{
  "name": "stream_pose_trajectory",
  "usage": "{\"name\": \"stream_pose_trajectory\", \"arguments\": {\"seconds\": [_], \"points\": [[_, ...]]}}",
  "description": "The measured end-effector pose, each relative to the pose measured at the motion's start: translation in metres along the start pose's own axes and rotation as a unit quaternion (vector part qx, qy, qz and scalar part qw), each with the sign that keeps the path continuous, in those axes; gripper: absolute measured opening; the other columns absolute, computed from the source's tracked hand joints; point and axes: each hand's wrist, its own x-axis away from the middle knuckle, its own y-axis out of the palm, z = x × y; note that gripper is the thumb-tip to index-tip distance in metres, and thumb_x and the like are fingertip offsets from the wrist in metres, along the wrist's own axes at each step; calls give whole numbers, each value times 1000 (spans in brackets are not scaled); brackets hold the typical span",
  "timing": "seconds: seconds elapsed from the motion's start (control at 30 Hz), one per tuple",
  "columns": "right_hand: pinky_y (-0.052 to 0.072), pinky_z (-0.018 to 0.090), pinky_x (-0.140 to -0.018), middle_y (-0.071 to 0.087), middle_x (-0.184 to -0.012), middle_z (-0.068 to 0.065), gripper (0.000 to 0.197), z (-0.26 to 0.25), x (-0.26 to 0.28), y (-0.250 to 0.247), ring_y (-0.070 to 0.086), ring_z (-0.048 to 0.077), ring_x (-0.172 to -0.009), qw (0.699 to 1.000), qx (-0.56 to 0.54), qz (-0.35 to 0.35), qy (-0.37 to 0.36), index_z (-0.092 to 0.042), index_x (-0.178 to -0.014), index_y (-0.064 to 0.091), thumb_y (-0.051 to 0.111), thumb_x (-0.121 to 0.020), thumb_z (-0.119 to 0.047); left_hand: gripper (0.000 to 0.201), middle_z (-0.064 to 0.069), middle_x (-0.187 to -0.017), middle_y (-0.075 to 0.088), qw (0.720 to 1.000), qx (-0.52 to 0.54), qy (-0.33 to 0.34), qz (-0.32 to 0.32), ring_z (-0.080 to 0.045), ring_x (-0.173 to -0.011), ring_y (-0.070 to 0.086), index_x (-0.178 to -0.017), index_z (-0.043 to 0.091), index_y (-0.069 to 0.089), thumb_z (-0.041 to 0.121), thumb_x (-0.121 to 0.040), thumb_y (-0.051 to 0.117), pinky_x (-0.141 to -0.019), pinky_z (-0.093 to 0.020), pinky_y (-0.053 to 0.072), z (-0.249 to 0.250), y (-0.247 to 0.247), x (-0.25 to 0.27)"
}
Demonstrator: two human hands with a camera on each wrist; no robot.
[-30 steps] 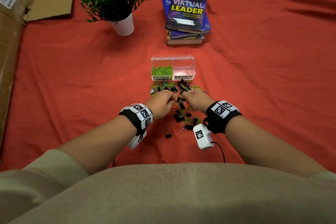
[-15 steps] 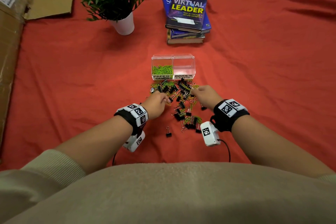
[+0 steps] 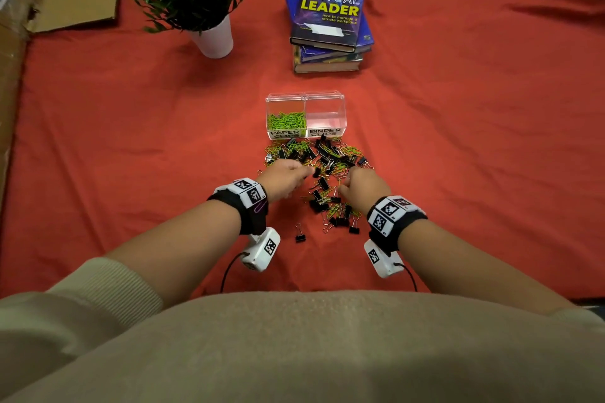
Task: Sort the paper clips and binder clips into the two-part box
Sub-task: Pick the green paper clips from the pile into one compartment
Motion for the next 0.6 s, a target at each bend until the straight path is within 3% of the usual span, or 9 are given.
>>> {"name": "stream_pose_trajectory", "arguments": {"seconds": [0.07, 0.17, 0.3, 0.47, 0.6], "points": [[50, 35, -64, 60, -84, 10, 18, -1, -1, 5, 61, 29, -76, 1000, 0, 5, 1, -7, -87, 53, 52, -90, -24, 37, 4, -54, 45, 999, -36, 18, 9, -12, -46, 40, -59, 22, 41, 29, -87, 64, -48, -22, 35, 2, 2, -3], [45, 32, -60, 54, -77, 6, 13, -1, -4, 10, 54, 27, -68, 1000, -16, 0, 3, -10, -81, 48, 49, -89, -20, 30, 4, -59, 48, 989, -131, 42, 53, -11, -51, 43, -64, 20, 44, 22, -86, 65, -52, -24, 35, 4, 5, -5], [46, 34, -57, 49, -67, 4, 20, 6, -7, 9, 51, 25, -61, 999, -50, -16, 8, -14, -68, 43, 49, -87, -18, 9, 8, -66, 51, 964, -254, 64, 52, -14, -66, 51, -81, 16, 53, 16, -85, 62, -53, -22, 34, -3, 10, -4], [42, 29, -54, 56, -72, 6, 14, 14, -4, 2, 54, 24, -65, 997, -73, 30, 4, -8, -81, 52, 51, -89, -20, 11, -2, -81, 58, 931, -353, 62, 68, -24, -79, 59, -89, 14, 52, 25, -91, 55, -73, -33, 48, -14, 19, -9], [48, 33, -61, 57, -79, 8, 14, 8, -7, 5, 59, 28, -73, 999, -17, 27, -3, -9, -86, 51, 51, -90, -22, 18, -8, -96, 61, 915, -393, 55, 74, -28, -88, 60, -101, 9, 53, 25, -93, 53, -71, -34, 46, -15, 26, -12]]}}
